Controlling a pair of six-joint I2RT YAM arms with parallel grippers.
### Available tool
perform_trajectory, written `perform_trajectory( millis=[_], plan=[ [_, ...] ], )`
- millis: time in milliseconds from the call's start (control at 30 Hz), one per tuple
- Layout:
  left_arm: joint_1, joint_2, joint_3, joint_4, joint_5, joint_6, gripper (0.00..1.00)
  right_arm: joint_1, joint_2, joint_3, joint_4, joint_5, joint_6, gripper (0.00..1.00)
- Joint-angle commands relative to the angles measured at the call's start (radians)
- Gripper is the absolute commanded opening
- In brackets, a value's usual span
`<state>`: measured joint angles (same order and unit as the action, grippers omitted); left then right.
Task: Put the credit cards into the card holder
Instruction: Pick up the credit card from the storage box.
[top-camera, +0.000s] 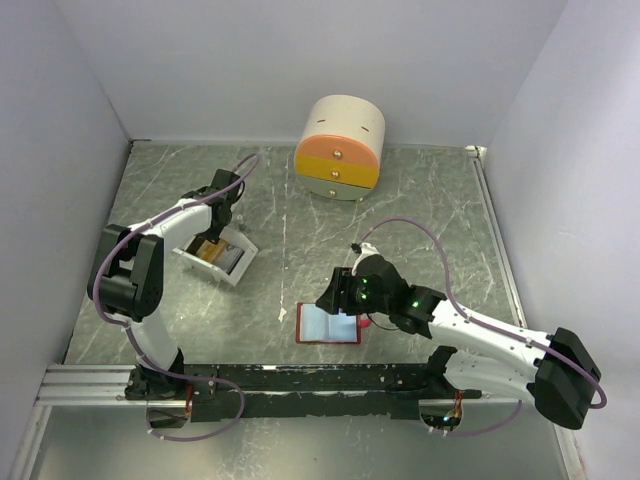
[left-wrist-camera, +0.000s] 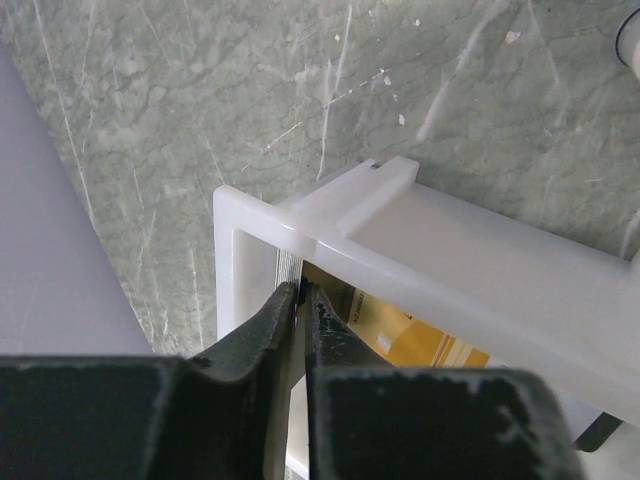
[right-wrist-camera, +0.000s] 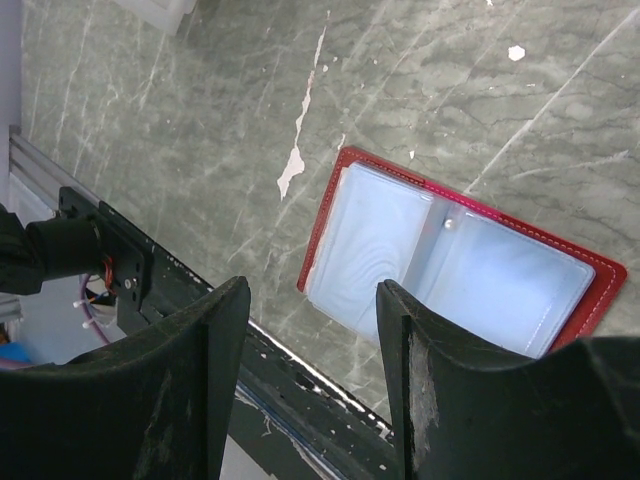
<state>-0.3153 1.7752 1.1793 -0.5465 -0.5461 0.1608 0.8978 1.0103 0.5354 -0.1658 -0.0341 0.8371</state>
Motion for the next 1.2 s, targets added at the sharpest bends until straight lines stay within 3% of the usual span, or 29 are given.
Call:
perform_trajectory(
  millis=[0,67,500,767,1000,1167],
  plan=[
    [0.000,0.019,0.019,-0.009,0.014,-0.005,0.13,0.004,-0.014,-0.013,0.008,0.005,0.002,0.54],
    [-0.001,0.022,0.033,-0.028,0.027,-0.012,0.07,0.004,-0.011,-0.016,0.010,0.004,0.002,0.54],
    [-0.016,-0.016,0.113,-0.179,0.054,-0.092,0.07,0.004,-0.004,-0.009,0.007,0.009,-0.001,0.54],
    [-0.016,-0.131,0.098,-0.203,0.058,-0.131,0.07,0.004,0.001,0.014,-0.003,0.019,-0.017,0.54],
    [-0.016,-0.259,0.094,-0.210,0.135,-0.174,0.07,0.003,-0.004,0.041,-0.021,0.029,-0.028,0.54],
    [-0.016,-0.369,0.084,-0.199,0.283,-0.223,0.07,0.003,-0.023,0.047,0.000,0.012,-0.020,0.54]
  ],
)
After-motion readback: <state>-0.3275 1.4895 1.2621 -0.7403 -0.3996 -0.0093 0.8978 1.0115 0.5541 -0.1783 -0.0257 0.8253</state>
